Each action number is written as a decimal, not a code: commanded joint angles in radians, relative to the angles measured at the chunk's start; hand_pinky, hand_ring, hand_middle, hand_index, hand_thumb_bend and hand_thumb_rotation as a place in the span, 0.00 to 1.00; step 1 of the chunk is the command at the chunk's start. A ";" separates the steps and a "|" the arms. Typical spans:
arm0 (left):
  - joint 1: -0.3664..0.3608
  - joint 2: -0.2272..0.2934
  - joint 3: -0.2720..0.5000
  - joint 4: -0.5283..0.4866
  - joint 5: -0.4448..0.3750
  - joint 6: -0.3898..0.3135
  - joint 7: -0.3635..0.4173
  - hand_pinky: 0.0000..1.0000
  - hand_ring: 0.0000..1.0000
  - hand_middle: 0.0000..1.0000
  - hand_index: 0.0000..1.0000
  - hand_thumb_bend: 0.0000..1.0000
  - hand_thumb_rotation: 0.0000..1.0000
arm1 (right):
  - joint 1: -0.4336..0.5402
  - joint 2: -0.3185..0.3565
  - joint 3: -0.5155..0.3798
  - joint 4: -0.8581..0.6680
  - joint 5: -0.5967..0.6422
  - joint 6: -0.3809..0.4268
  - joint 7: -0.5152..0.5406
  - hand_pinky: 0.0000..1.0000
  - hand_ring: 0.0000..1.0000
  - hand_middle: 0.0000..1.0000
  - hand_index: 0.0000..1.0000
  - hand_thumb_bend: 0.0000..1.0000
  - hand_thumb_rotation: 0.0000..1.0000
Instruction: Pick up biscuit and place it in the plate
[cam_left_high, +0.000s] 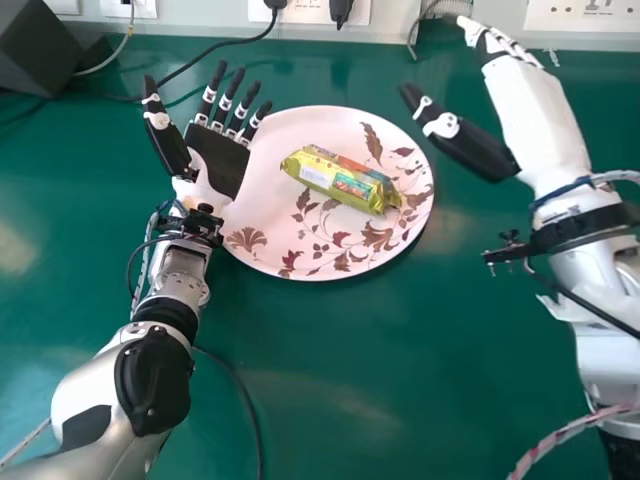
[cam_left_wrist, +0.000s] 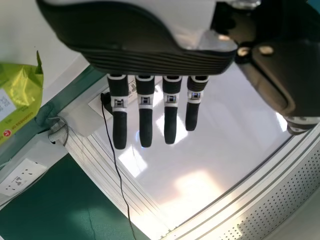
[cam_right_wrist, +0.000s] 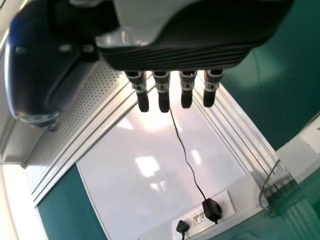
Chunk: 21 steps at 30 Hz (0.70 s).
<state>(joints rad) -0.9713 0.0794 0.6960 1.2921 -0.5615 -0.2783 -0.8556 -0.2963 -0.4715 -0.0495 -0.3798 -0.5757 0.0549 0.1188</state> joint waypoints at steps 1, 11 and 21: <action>0.044 -0.012 -0.003 0.023 0.004 0.008 -0.003 0.63 0.75 0.81 0.88 0.92 0.63 | 0.017 0.005 -0.022 -0.021 0.025 -0.015 -0.010 1.00 1.00 1.00 1.00 0.82 0.92; 0.042 -0.015 -0.002 0.023 0.003 0.008 0.008 0.61 0.78 0.87 0.93 0.93 0.75 | 0.063 0.042 -0.082 -0.071 0.101 0.031 -0.005 1.00 1.00 1.00 1.00 0.82 0.95; 0.041 -0.013 0.006 0.025 -0.005 0.022 0.000 0.63 0.80 0.91 0.96 0.97 0.88 | 0.095 0.041 -0.137 -0.048 0.231 -0.018 -0.003 1.00 1.00 1.00 1.00 0.83 0.90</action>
<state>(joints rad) -0.9715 0.0813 0.6973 1.2932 -0.5639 -0.2662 -0.8529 -0.2156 -0.4334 -0.1722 -0.4347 -0.3644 0.0574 0.1175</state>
